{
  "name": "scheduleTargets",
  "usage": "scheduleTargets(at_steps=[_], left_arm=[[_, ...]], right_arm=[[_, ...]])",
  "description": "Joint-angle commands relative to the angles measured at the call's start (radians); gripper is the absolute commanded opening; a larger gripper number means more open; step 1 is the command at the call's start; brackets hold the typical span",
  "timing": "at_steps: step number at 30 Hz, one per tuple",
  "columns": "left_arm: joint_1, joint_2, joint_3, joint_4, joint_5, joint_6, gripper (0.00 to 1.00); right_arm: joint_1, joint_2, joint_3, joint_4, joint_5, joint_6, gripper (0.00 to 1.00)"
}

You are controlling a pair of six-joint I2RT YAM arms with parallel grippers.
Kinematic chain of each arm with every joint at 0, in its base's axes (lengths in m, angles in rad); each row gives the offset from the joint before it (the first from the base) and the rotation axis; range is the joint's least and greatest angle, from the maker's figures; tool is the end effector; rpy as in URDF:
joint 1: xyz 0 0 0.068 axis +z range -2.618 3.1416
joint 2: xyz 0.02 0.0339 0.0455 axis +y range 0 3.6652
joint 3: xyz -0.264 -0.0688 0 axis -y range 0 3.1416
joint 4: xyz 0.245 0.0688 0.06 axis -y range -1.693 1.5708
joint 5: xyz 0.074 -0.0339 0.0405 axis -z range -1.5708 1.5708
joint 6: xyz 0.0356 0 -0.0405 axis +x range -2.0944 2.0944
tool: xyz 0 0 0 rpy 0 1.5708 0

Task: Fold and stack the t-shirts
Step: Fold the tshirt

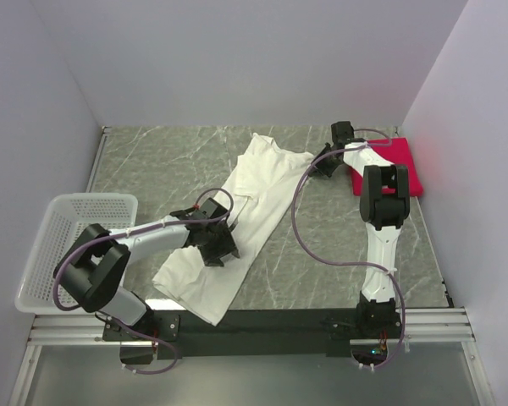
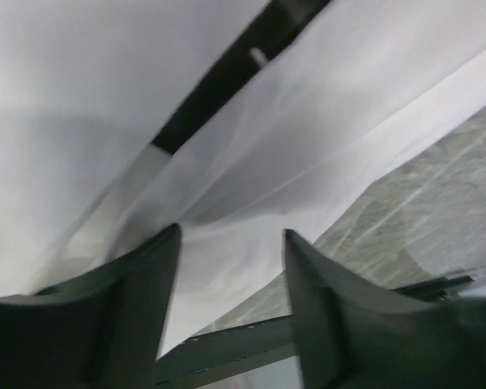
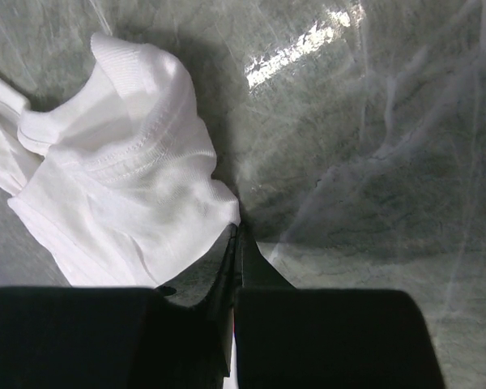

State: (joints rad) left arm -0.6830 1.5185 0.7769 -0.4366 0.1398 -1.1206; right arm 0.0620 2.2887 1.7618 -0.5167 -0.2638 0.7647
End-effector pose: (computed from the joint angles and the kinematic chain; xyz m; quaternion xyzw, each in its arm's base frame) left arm 0.2057 -0.1737 0.1550 -0.1991 0.9580 -0.1951 0.0669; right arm 0.4886 0.0396 0.1473 0.2972 0.9104 0.2200 0.1855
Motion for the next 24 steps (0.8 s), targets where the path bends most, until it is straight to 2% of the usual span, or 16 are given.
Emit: scheduleTargets(at_steps=[1, 3, 5, 10, 16, 24], left_arm=[[-0.001, -0.032, 0.019, -0.244, -0.127, 0.039, 0.67], [-0.003, -0.07, 0.091, -0.28, -0.19, 0.076, 0.72], [-0.003, -0.096, 0.137, -0.307, -0.248, 0.122, 0.73], [-0.001, -0.072, 0.162, -0.254, -0.272, 0.225, 0.6], [-0.01, 0.02, 0.229, -0.166, -0.253, 0.33, 0.59], [-0.01, 0.184, 0.357, -0.126, -0.283, 0.41, 0.51]], right_arm=[[-0.024, 0.0, 0.022, 0.003, 0.072, -0.037, 0.0], [-0.024, 0.003, 0.033, 0.001, 0.064, -0.047, 0.0], [-0.024, 0.009, 0.039, -0.005, 0.061, -0.054, 0.0], [-0.022, 0.014, 0.041, 0.003, 0.052, -0.058, 0.0], [-0.022, 0.021, 0.057, -0.012, 0.052, -0.073, 0.0], [-0.022, 0.026, 0.062, -0.019, 0.054, -0.085, 0.0]])
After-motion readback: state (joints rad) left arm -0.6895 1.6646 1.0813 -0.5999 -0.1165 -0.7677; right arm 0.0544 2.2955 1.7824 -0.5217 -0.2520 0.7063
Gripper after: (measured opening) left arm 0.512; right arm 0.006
